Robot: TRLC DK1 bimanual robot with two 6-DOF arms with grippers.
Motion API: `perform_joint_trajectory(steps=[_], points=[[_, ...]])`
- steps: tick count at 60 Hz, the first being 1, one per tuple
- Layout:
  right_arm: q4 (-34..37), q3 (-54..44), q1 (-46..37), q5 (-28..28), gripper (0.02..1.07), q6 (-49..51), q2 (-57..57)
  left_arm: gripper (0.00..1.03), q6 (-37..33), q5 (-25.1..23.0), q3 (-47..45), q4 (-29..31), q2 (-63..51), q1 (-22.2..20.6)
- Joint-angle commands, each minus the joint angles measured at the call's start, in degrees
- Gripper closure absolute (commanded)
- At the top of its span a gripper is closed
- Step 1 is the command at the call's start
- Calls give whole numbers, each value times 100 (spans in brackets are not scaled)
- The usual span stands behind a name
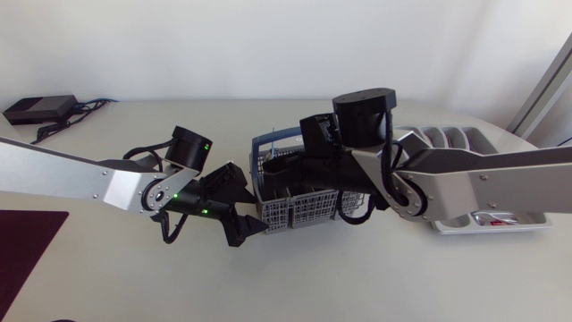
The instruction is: Sort the cutlery from the basket into the organizer compartments.
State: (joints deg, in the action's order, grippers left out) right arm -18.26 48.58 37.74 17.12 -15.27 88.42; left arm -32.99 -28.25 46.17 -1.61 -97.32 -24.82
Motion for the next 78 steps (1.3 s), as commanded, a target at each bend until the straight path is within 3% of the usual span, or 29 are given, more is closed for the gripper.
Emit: perform_joint_trajectory(steps=[1, 24, 46, 69, 78], points=[[-99, -129, -21, 107, 99, -249, -238, 15, 109, -40, 94, -33, -147, 30], [455, -33, -618, 195, 99, -117, -1539, 14, 135, -40, 32, -24, 196, 452], [2353, -76, -1488, 54, 99, 911, -3138, 14, 179, -40, -82, 530, 1215, 636], [3575, -929, -3765, 784, 98, 3118, -3806, 14, 223, 223, -91, 899, 1663, 619], [3681, -1140, -4776, 1091, 98, 4181, -3762, 14, 214, 338, -29, 996, 1663, 610]])
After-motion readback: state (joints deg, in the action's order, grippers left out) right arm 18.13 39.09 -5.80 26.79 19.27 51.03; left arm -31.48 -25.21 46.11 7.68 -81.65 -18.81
